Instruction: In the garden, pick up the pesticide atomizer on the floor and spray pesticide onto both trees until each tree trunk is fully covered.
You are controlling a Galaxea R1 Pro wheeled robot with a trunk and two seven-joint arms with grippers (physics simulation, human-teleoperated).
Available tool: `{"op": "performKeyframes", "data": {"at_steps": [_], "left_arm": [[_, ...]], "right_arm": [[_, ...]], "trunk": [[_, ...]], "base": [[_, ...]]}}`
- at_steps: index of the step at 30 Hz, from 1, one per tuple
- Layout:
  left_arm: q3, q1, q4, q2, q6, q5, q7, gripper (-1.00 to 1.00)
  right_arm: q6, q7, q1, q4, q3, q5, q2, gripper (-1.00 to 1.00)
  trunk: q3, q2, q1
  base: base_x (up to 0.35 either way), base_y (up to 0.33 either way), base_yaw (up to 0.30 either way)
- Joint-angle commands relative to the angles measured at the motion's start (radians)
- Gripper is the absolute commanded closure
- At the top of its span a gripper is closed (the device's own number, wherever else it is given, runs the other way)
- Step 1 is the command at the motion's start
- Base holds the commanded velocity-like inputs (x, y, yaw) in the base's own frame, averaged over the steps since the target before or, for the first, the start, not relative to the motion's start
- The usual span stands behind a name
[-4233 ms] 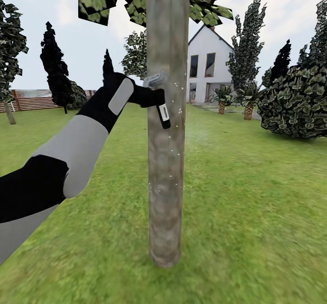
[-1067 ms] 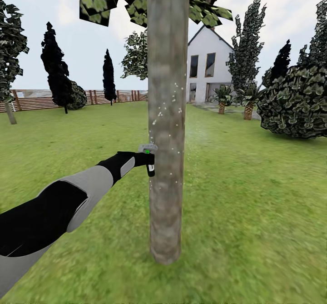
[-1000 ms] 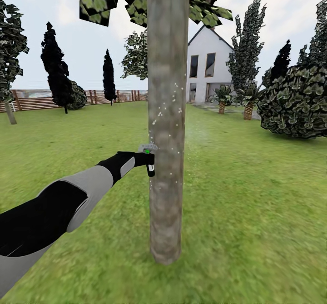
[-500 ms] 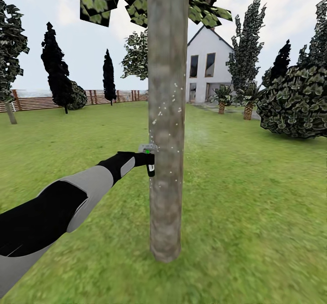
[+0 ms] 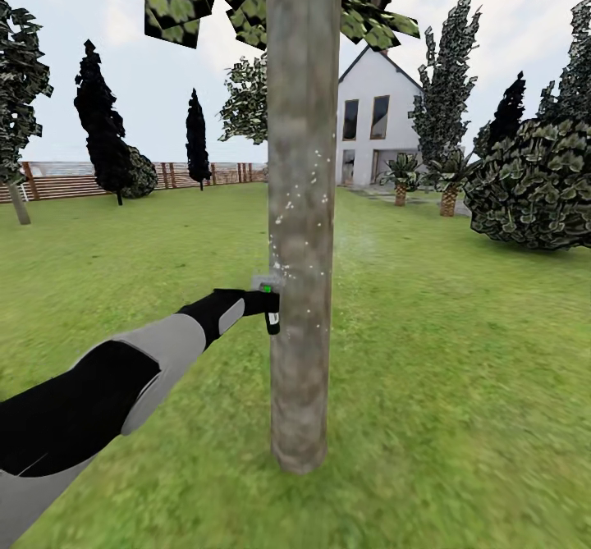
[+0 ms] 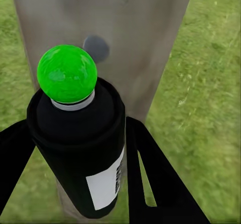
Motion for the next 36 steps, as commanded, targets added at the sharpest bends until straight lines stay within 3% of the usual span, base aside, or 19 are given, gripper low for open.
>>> {"op": "performKeyframes", "data": {"at_steps": [1,4,6,9,19,23,27,29,30,31,36], "left_arm": [[0.002,0.008,0.000,0.000,0.000,0.000,0.001,1.00],[0.002,0.032,-0.001,0.000,-0.002,0.000,0.002,1.00],[0.002,0.062,0.000,0.000,-0.057,-0.001,0.002,1.00],[0.001,0.083,0.000,-0.001,-0.083,-0.001,0.002,1.00],[0.002,0.160,0.000,-0.002,-0.096,-0.001,0.002,1.00],[0.000,0.203,0.000,-0.002,-0.159,-0.002,0.002,1.00],[0.001,0.225,0.000,-0.002,-0.169,-0.004,0.002,1.00],[0.001,0.243,0.000,-0.002,-0.188,-0.028,0.002,1.00],[-0.001,0.260,0.000,-0.005,-0.232,-0.066,0.002,1.00],[-0.003,0.272,0.000,-0.010,-0.246,-0.076,0.002,1.00],[-0.001,0.303,0.000,-0.010,-0.262,-0.086,0.003,1.00]], "right_arm": [[0.000,0.000,0.000,0.000,0.000,0.000,0.000,-1.00],[0.000,0.000,0.000,0.000,0.000,0.000,0.000,-1.00],[0.000,0.000,0.000,0.000,0.000,0.000,0.000,-1.00],[0.000,0.000,0.000,0.000,0.000,0.000,0.000,-1.00],[0.000,0.000,0.000,0.000,-0.001,0.000,0.000,-1.00],[0.000,0.000,0.000,0.000,-0.001,0.000,0.000,-1.00],[0.000,-0.001,0.000,0.000,0.000,0.000,0.000,-1.00],[0.000,-0.001,0.000,0.000,0.001,0.000,0.000,-1.00],[0.000,-0.001,0.000,0.000,0.001,0.000,-0.001,-1.00],[0.000,-0.001,0.000,0.000,0.001,0.000,-0.001,-1.00],[-0.001,-0.002,0.000,-0.001,0.001,-0.001,-0.001,-1.00]], "trunk": [[0.000,0.000,0.000],[0.000,0.000,0.000],[0.000,0.000,0.000],[0.000,0.000,0.000],[0.000,0.000,0.000],[0.000,0.000,0.000],[0.000,0.000,0.000],[0.000,0.000,0.000],[0.000,0.000,0.000],[0.000,0.000,0.000],[0.000,0.000,0.000]], "base": [[0.000,0.000,0.000],[0.000,0.000,0.000],[0.000,0.000,0.000],[0.000,0.000,0.000],[0.000,0.000,0.000],[0.000,0.000,0.000],[0.000,0.000,0.000],[0.000,0.000,0.000],[0.000,0.000,0.000],[0.000,0.000,0.000],[0.000,0.000,0.000]]}}
